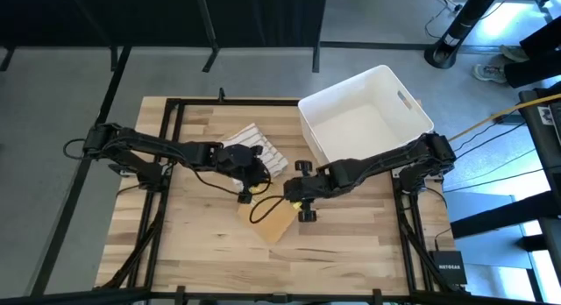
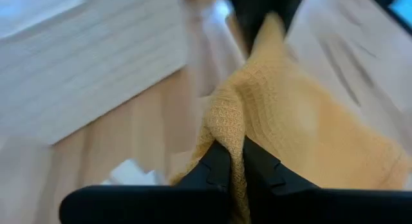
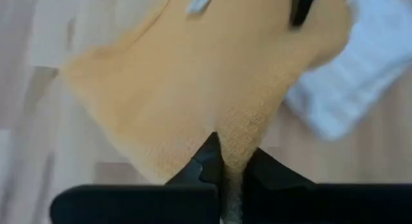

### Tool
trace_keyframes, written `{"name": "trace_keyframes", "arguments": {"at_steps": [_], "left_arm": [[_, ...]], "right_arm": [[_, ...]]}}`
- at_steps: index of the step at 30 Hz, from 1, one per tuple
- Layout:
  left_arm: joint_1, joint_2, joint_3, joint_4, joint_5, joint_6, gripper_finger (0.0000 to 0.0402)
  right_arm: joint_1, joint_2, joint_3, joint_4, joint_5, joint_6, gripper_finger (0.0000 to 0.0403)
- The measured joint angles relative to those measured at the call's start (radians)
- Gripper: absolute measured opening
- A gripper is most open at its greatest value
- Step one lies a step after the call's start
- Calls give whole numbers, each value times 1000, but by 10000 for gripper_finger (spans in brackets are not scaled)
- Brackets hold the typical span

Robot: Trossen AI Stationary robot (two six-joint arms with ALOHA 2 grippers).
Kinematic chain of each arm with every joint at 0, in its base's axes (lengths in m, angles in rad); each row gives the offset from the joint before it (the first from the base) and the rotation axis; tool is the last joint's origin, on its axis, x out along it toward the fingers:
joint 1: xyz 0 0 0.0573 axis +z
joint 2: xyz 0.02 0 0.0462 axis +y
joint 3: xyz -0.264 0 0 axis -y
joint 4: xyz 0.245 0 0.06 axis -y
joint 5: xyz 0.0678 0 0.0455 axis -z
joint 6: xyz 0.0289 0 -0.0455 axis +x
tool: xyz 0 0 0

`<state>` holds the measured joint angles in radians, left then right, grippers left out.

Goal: Fold towel
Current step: Stack the yellow towel on top of the white towel

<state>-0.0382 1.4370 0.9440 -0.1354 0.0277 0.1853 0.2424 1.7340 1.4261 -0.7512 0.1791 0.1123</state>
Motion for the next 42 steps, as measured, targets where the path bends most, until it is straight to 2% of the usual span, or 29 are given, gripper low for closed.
{"name": "trace_keyframes", "arguments": {"at_steps": [5,12,17,19,23,27,32,35,38,42], "left_arm": [[-26,-76,0,-38,-215,-130,6],[-41,-253,0,-142,-322,-348,7],[-39,-308,0,-252,-453,-441,10],[-39,-312,0,-263,-461,-451,11],[-44,-312,0,-287,-474,-476,12],[-35,-312,0,-319,-580,-534,12],[-27,-311,-2,-335,-676,-556,12],[-13,-311,-2,-414,-746,-604,12],[3,-304,-12,-489,-776,-659,13],[28,-294,-95,-464,-787,-672,13]], "right_arm": [[-32,0,95,-67,127,-197,9],[-129,0,155,-54,129,-406,7],[-196,0,178,10,121,-519,7],[-213,0,200,3,94,-556,5],[-245,0,216,19,-30,-676,5],[-301,9,216,70,-102,-793,5],[-383,16,216,126,-181,-801,5],[-428,50,216,203,-210,-799,5],[-458,109,216,259,-229,-799,5],[-477,195,216,322,-219,-799,5]]}}
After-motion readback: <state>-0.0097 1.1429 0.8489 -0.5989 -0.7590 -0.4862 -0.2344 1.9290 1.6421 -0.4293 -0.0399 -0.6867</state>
